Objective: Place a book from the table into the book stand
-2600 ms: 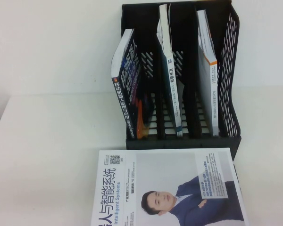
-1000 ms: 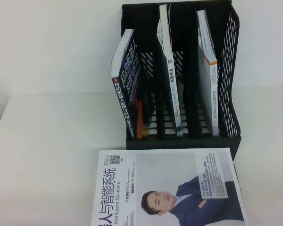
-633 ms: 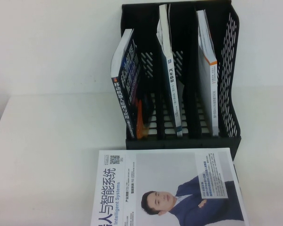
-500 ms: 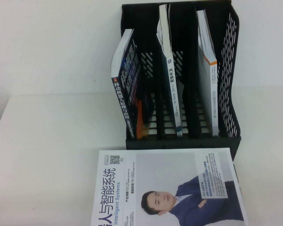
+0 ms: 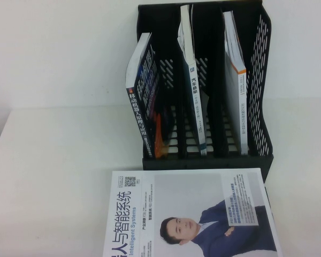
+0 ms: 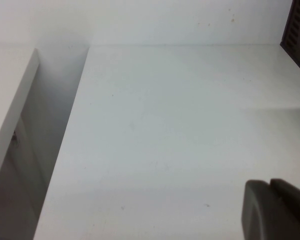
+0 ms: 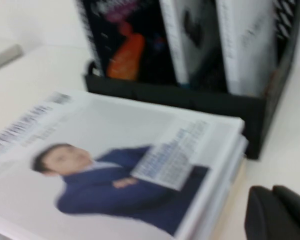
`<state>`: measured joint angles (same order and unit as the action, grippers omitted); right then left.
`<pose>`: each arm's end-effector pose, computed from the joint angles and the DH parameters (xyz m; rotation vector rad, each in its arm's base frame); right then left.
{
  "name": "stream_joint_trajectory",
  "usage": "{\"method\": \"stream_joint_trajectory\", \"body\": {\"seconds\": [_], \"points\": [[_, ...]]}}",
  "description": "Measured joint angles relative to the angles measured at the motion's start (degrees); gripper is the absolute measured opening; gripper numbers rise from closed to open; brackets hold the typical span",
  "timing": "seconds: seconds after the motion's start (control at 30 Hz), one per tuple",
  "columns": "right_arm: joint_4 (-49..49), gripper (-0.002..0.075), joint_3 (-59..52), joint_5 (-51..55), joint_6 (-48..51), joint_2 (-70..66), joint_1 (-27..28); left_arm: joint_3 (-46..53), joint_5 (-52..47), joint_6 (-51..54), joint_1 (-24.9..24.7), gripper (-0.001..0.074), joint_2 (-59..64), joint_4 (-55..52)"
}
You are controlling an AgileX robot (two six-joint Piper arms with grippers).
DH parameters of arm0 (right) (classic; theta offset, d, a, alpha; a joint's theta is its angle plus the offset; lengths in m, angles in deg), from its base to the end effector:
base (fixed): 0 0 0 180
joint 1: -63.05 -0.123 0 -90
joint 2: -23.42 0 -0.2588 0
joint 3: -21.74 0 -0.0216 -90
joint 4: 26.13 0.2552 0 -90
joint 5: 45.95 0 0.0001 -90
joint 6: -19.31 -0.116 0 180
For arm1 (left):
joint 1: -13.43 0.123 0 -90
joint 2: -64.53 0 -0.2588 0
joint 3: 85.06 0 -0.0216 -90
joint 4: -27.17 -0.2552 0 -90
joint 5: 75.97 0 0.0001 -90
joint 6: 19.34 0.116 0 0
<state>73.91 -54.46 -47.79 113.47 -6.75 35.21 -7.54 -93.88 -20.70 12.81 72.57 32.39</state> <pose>0.1239 0.0614 0.1686 -0.3361 1.8488 0.3772 0.1092 -0.0044 0.1735 -0.0700 1.8046 -0.1116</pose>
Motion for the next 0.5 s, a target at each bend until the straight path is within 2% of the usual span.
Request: {"method": "stream_joint_trajectory", "body": {"seconds": [0.27, 0.43, 0.5], "points": [[0.0, -0.0001, -1.7, -4.1, -1.0, 0.6, 0.0, 0.0, -0.2, 0.0, 0.0, -0.0002, 0.0, 0.0], [0.0, -0.0002, -1.7, -2.4, -14.4, 0.6, 0.0, 0.0, -0.3, 0.0, 0.0, -0.0002, 0.0, 0.0], [0.0, -0.0002, -1.7, -1.4, -16.4, 0.6, 0.0, 0.0, -0.3, 0.0, 0.0, -0.0002, 0.0, 0.0]]}}
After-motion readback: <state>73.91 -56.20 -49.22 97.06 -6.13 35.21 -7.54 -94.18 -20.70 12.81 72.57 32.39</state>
